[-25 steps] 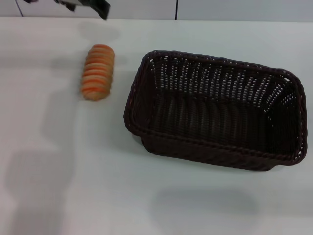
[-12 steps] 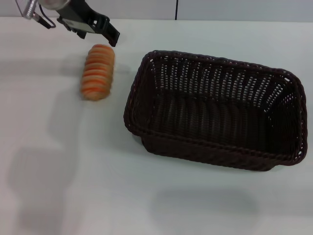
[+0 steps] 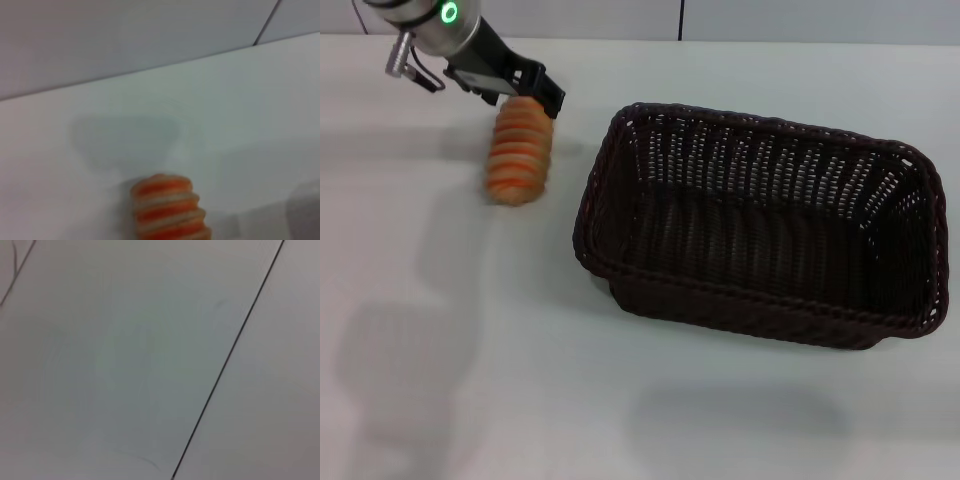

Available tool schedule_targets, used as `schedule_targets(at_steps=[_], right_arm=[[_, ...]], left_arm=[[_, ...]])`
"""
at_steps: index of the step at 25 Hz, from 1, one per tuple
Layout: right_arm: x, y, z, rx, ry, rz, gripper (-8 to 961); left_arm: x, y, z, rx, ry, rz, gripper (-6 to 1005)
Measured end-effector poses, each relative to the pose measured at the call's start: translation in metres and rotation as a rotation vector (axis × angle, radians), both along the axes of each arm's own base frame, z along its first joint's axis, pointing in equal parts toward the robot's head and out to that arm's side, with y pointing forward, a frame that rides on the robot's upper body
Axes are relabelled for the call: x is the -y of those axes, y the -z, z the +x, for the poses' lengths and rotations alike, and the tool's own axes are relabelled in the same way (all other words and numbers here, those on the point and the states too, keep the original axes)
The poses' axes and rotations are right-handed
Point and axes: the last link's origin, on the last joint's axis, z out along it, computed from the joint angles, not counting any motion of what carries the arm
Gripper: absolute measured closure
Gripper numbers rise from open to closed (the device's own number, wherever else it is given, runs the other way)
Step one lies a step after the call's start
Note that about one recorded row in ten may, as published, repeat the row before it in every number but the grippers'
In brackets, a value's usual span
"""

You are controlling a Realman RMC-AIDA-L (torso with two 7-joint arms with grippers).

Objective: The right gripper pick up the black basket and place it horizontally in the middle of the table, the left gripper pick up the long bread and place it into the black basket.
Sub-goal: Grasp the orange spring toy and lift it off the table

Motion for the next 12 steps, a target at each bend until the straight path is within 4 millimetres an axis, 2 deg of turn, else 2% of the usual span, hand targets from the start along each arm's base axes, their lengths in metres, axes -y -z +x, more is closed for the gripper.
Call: schedule_targets(at_steps=[3, 7, 9, 12], right_arm=[[-0.001, 0.000, -0.003, 0.005, -0.009, -0.002, 457], [-0.003, 0.001, -0.007, 0.007, -0.021, -0.008, 457], [-0.004, 0.002, -0.009, 0.008, -0.026, -0.009, 457], [-0.005, 0.001, -0.011, 0.011, -0.032, -0.009, 457]], left_arm=[[0.001, 0.007, -0.013, -0.004, -0.030, -0.006, 205], [0.001, 0.007, -0.013, -0.004, -0.030, -0.006, 208], [0.004, 0.010, -0.027, -0.003, -0.053, -0.001, 210], [0.008, 0.014, -0.033, -0.002, -0.071, -0.012, 212]])
